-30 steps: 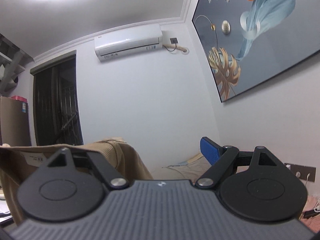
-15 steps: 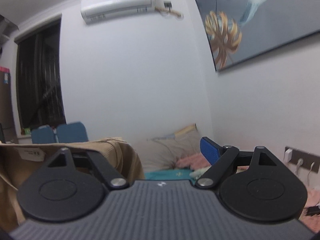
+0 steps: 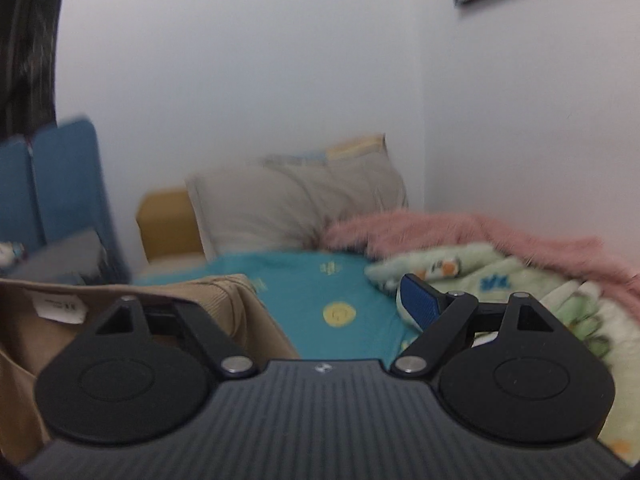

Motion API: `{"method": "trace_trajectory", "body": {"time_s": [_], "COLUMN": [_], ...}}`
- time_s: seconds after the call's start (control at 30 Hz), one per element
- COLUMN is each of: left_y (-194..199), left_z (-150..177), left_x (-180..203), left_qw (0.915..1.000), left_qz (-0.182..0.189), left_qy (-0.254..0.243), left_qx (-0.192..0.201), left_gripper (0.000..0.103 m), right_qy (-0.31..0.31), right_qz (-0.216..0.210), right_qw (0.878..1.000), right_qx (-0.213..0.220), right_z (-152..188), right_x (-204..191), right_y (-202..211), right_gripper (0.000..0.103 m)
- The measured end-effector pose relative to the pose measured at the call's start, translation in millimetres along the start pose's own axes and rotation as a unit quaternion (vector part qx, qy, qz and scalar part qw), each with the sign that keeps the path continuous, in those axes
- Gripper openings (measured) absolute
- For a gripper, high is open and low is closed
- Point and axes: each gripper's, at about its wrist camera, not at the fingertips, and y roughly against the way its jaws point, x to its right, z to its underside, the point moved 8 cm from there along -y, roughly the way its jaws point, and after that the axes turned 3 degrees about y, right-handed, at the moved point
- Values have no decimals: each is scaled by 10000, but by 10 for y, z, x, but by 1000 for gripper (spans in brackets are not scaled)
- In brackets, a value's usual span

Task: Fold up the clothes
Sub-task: 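Raise the T-shirt high with both grippers to shake it out, then lay the T-shirt flat on the bed and open both grippers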

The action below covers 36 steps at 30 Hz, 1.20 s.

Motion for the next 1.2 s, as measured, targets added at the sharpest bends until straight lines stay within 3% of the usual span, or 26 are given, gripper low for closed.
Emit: {"method": "trace_trajectory", "body": {"time_s": [0.1, 0.2, 0.3, 0.33, 0.4, 0.47, 0.63, 0.73, 0.83, 0.9, 1.1, 1.2], "left_y": [-846, -1458, -1729, -1727, -1722, -1629, -956, -369, 267, 680, 1726, 2174], "left_z": [581, 1100, 1473, 1513, 1592, 1543, 1330, 1310, 1376, 1493, 1723, 1601], "left_x": [67, 114, 206, 210, 217, 242, 197, 32, -251, -442, -974, -1103], "left_qw": [9966, 9859, 9691, 9668, 9621, 9615, 9732, 9788, 9856, 9854, 9875, 9889], "left_qz": [37, 99, 606, 686, 845, 1087, 1346, 1389, 1127, 1126, 1195, 1143], "left_qy": [-5, -246, -471, -493, -537, -572, -856, -896, -1044, -1176, -886, -753], "left_qx": [-826, -1651, -2346, -2410, -2535, -2460, -1654, -1211, -703, -493, -519, -580], "left_gripper": [94, 89, 90, 90, 93, 100, 102, 102, 102, 102, 102, 102], "right_qy": [217, 448, 1101, 1283, 1274, 674, -1050, -919, -786, -698, -644, -693], "right_qz": [-54, -125, -679, -894, -1166, -1346, -1458, -1301, -1141, -1038, -1004, -927], "right_qw": [9985, 9939, 9737, 9656, 9641, 9684, 9647, 9755, 9841, 9885, 9916, 9924], "right_qx": [-492, -1002, -1875, -2077, -2017, -1988, -1924, -1519, -1111, -844, -495, -410], "right_z": [369, 743, 1177, 1267, 1271, 1239, 1112, 1109, 1103, 1098, 1035, 919], "right_x": [-74, -150, -435, -523, -609, -589, -342, -291, -239, -205, -104, -82], "right_y": [-848, -1673, -1913, -1958, -1894, -1799, -1390, -777, -158, 262, 1472, 1934], "right_gripper": [84, 84, 84, 84, 84, 85, 84, 85, 85, 85, 85, 85]}}
